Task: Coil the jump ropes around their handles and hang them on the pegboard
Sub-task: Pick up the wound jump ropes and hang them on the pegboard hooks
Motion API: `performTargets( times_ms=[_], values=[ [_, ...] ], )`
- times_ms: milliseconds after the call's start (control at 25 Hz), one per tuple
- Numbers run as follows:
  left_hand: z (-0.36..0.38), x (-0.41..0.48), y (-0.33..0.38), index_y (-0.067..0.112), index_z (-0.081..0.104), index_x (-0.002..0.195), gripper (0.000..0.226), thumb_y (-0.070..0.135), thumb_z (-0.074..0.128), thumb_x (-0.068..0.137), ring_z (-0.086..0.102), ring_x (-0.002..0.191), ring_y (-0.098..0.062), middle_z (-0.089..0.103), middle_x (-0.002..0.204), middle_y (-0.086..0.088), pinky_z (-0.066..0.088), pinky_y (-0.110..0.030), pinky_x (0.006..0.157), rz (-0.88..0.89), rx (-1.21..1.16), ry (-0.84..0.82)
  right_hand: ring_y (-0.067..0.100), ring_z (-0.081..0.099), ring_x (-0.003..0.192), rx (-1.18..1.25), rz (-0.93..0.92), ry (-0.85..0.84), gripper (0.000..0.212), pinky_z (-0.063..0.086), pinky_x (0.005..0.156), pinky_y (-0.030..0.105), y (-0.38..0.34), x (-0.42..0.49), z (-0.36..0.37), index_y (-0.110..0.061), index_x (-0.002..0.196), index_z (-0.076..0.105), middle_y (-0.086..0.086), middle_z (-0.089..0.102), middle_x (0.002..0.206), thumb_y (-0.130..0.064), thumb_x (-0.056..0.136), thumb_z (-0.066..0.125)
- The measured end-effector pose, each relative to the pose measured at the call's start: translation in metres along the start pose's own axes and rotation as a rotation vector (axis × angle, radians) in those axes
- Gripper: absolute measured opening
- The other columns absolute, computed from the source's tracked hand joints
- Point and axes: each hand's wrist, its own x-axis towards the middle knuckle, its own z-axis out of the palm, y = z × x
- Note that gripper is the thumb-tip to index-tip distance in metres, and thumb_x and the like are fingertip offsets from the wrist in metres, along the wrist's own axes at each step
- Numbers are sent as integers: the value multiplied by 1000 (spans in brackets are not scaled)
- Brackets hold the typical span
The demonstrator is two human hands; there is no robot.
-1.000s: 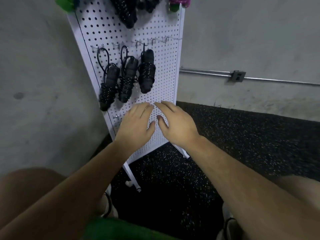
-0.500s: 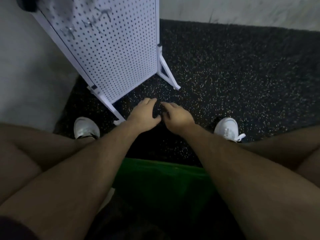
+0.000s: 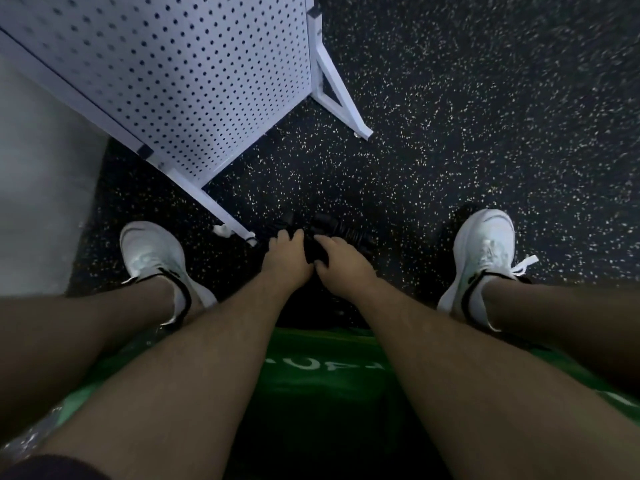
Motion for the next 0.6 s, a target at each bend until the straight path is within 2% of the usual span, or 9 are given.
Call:
performTargets(
  times_ms=[120,280,440,520,600],
  values=[
    [5,12,6,14,22,156,70,25,59,97,34,132,-37,26,149,-18,42,-41,101,-17,72,30,22,43,137,70,20,-12,59,40,111,38,-1,13,1,-19,156,31,5,41,154,-23,100,50],
    [13,18,7,14,38,139,58,32,67,91,39,124,-33,33,138,-15,44,-38,95,-6,102,79,22,50,131,91,43,22,54,42,107,35,3,18,-4,-17,153,38,5,50,146,-18,100,49],
    [12,16,10,18,42,123,42,24,66,89,47,114,-31,44,127,-13,47,-39,84,10,-113,53,22,52,128,105,40,11,52,43,104,34,7,12,-10,-19,151,40,3,53,143,-16,99,49],
    [2,8,10,20,44,109,34,23,68,85,54,101,-26,54,114,-8,48,-38,75,81,-217,53,21,53,128,134,29,20,52,43,104,33,5,5,-15,-21,150,42,2,54,143,-15,99,50],
    [-17,-3,9,20,47,103,31,23,70,82,58,90,-21,57,104,-4,51,-38,70,140,-322,100,20,55,125,174,12,43,55,46,101,33,2,-1,-23,-25,150,42,0,56,141,-15,96,52]
  ],
)
